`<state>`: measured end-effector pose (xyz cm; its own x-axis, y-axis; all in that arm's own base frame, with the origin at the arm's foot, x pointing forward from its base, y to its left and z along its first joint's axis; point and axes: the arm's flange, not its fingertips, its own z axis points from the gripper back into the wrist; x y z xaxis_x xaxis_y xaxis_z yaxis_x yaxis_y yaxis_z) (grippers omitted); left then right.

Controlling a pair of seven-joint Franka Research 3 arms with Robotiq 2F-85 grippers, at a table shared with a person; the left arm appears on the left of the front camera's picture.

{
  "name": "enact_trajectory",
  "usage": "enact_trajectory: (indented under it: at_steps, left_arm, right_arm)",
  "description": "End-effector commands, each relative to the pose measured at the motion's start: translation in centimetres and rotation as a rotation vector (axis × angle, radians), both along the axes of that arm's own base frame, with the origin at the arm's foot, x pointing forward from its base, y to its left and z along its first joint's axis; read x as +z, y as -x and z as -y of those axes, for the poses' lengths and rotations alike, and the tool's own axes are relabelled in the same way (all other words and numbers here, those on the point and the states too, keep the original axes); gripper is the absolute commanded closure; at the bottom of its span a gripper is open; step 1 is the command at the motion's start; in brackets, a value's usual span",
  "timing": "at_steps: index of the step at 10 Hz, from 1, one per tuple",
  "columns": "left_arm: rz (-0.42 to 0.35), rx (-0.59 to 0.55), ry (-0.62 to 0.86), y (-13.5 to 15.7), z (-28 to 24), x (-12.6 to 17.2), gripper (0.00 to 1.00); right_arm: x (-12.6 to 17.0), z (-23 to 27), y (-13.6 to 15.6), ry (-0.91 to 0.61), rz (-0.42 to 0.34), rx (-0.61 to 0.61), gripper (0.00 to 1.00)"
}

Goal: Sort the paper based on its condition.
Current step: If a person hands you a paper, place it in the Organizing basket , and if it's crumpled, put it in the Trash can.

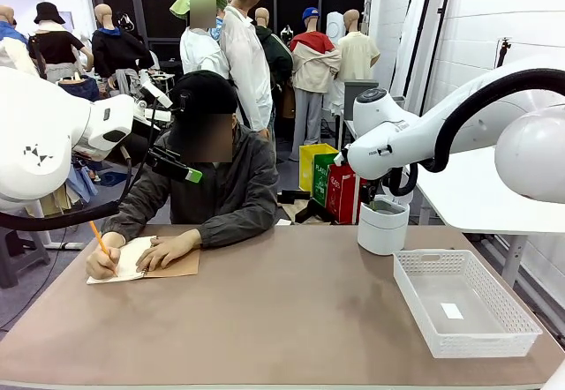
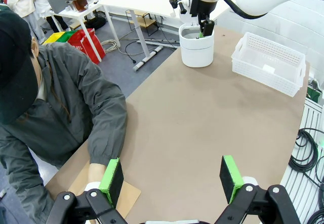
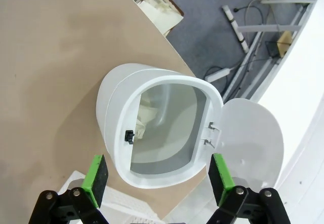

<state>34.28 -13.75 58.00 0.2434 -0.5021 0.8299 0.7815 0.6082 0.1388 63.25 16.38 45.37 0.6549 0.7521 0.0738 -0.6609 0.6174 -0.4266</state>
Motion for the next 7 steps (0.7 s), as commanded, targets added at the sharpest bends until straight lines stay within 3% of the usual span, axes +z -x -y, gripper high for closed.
enact_trajectory:
  at_steps: [1, 7]
  left_arm:
    - [0.002, -0.009, -0.008, -0.08, -0.1, -0.14, 0.0]
    - [0.002, -0.009, -0.008, -0.08, -0.1, -0.14, 0.0]
  right_arm:
    - [-0.02, 0.11, -0.06, -0.001, 0.006, 0.001, 0.0]
    - [-0.02, 0.11, -0.06, -0.001, 0.006, 0.001, 0.0]
